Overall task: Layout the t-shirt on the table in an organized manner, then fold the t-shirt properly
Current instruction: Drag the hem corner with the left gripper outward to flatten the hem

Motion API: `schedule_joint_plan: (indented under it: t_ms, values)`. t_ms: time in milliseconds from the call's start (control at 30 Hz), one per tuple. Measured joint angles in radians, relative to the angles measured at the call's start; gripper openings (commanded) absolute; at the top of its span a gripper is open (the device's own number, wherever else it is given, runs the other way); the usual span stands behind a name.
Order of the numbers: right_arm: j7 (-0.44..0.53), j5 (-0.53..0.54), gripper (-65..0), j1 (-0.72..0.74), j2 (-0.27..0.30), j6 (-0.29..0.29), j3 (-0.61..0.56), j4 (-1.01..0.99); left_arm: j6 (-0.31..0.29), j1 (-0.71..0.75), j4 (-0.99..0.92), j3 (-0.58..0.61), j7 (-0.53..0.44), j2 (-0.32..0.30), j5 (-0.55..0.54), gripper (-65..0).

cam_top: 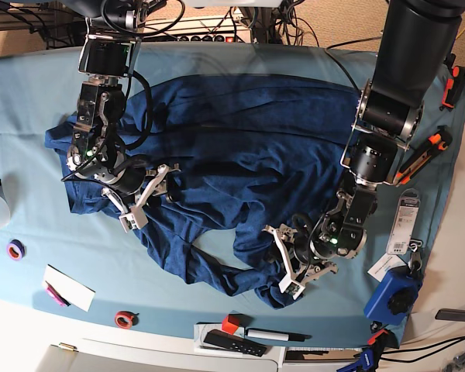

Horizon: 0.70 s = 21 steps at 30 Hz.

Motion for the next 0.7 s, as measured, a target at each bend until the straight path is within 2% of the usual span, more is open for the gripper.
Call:
schedule_joint_plan:
  t_ms: [167, 233, 367, 433, 600, 700]
  values:
    - [0.000, 0.000, -35.9, 0.000, 0.000, 0.000, 0.000, 0.000, 0.011, 0.013, 0.000, 0.000, -0.011, 0.000, 0.000, -33.6]
    - [0.000, 0.000, -35.9, 0.000, 0.000, 0.000, 0.000, 0.000, 0.010, 0.025, 0.000, 0.000, -0.029, 0.000, -0.024, -36.3]
    - [0.000, 0.000, -35.9, 0.000, 0.000, 0.000, 0.000, 0.000, -0.027, 0.039, 0.000, 0.000, -0.029, 0.004, -0.061, -40.5]
    - [0.000, 0.000, -35.9, 0.000, 0.000, 0.000, 0.000, 0.000, -0.026, 0.043, 0.000, 0.000, -0.033, 0.012, -0.060, -44.9]
    - [0.000, 0.000, -35.9, 0.000, 0.000, 0.000, 0.000, 0.000, -0.022, 0.040, 0.000, 0.000, -0.067, 0.019, -0.060, -64.9]
    - [0.000, 0.000, -35.9, 0.000, 0.000, 0.000, 0.000, 0.000, -0.019, 0.021, 0.000, 0.000, -0.080, 0.016, -0.059, -65.0]
